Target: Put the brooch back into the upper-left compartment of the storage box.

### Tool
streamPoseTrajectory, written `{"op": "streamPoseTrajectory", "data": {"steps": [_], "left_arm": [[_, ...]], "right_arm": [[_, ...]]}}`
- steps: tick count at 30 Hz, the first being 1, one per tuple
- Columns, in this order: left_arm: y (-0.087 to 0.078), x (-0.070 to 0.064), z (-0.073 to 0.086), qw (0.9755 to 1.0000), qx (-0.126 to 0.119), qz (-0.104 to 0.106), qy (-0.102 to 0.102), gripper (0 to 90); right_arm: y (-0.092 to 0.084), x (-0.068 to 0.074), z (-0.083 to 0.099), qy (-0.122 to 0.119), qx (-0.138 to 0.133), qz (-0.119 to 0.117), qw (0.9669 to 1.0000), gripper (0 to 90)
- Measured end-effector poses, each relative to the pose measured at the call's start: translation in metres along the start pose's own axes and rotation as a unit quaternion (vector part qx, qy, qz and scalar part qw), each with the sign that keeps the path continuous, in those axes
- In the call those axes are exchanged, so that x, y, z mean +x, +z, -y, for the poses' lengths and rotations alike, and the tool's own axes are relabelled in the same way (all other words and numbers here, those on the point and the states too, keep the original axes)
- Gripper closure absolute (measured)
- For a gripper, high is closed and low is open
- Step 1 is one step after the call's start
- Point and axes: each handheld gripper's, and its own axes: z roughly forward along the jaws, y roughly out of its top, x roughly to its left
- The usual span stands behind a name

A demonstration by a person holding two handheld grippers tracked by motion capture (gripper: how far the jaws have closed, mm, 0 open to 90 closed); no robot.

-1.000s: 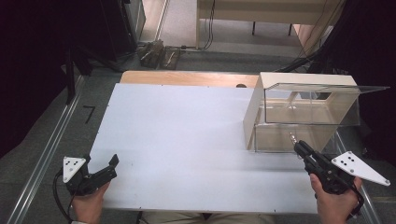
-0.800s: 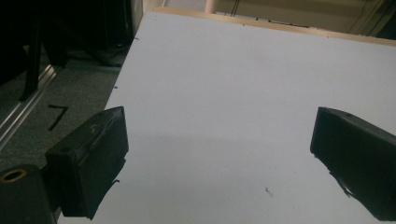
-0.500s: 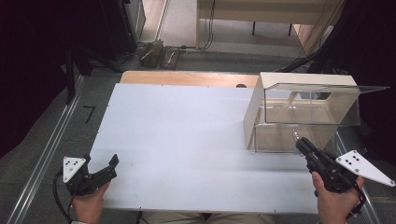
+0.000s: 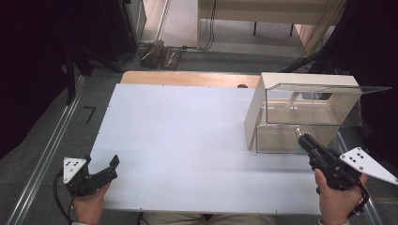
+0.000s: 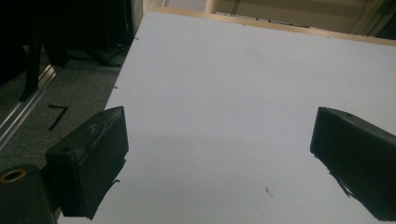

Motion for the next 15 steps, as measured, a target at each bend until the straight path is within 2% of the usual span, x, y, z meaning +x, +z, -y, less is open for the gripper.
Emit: {"op": "streamPoseTrajectory", "data": {"steps": [15], "left_arm": [[0.0,0.0,0.0,1.0,-0.001,0.0,-0.001,3.6]], "right_arm": [[0.011,-0.001,-0.015,-0.003,-0.007,-0.002,1.0,79.6]]}}
